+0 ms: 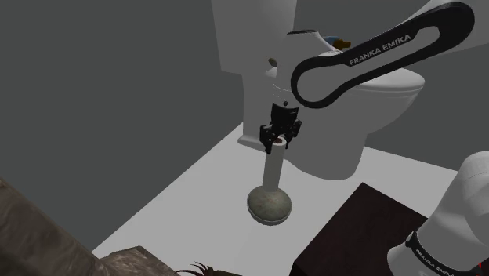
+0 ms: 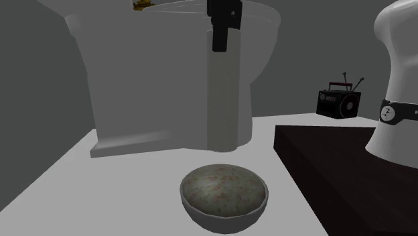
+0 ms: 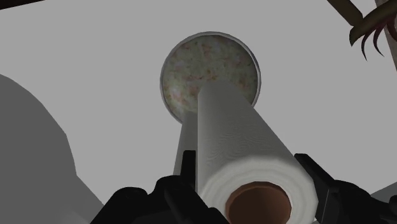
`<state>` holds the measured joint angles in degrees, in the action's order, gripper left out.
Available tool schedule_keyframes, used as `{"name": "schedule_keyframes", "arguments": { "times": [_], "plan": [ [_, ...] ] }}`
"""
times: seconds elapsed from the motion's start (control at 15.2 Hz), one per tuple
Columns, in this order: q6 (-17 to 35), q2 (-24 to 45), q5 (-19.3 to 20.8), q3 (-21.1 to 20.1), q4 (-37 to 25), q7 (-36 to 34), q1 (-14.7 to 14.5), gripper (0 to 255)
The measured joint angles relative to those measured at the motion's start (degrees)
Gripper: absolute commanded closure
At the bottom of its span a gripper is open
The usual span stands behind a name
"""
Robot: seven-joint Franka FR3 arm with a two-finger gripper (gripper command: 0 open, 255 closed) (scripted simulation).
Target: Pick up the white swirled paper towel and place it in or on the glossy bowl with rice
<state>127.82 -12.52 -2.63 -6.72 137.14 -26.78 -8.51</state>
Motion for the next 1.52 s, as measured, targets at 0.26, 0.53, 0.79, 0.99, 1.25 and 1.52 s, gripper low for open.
{"name": "schedule_keyframes", "arguments": {
  "times": [0.26,0.53,0.79,0.99,1.25,1.52],
  "plan": [
    [3.3,1.6,0.1,-0.2,1.6,-0.2,0.0,255],
    [6.7,3.7,0.3,-0.3,3.0,-0.3,0.0,255],
    [9.4,5.3,0.4,-0.3,4.1,-0.4,0.0,255],
    [9.6,5.4,0.5,-0.3,4.2,-0.3,0.1,255],
    [9.7,5.4,0.5,-0.3,4.2,-0.3,0.1,0],
    [9.7,5.4,0.5,-0.3,4.2,-0.3,0.1,0]
  ]
}}
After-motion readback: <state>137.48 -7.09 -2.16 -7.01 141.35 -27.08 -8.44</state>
